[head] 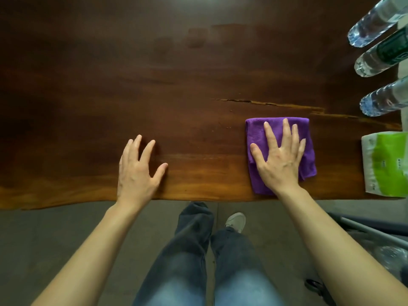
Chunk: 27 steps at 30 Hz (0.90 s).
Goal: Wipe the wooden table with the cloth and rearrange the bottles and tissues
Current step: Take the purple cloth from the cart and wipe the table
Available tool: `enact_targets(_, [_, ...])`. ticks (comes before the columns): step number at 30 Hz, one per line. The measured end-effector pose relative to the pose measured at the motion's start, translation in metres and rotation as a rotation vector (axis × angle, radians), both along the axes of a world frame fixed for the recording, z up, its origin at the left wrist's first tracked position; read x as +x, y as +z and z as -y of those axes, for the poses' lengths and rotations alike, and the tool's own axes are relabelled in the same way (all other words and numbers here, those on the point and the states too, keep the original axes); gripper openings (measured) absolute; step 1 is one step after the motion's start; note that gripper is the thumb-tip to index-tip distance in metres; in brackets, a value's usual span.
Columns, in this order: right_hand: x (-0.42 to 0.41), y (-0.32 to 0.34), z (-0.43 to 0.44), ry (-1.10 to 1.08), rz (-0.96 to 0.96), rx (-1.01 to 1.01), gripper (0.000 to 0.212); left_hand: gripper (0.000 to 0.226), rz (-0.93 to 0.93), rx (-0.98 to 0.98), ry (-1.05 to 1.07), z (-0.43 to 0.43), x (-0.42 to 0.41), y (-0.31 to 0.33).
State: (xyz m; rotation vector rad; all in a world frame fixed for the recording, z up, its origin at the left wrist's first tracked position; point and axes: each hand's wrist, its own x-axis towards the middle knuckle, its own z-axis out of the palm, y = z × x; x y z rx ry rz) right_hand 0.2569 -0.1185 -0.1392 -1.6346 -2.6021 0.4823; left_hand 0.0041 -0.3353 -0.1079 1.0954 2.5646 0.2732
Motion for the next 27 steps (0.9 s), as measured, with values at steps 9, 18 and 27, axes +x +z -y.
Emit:
enact_targets(9, [-0.069,-0.007,0.039,0.028,0.062,0.074,0.068,0.067,0.004,0.004,-0.028,0.009,-0.005,-0.012])
enact_targets(18, [-0.139,-0.012,0.102,0.511,-0.024,0.111,0.067,0.066,0.070,0.032,-0.023,0.013,-0.007,-0.015])
enact_targets(27, [-0.113,-0.015,0.058,0.493,-0.076,0.222,0.052,0.068,0.091,0.029,-0.019,0.015,-0.011,-0.013])
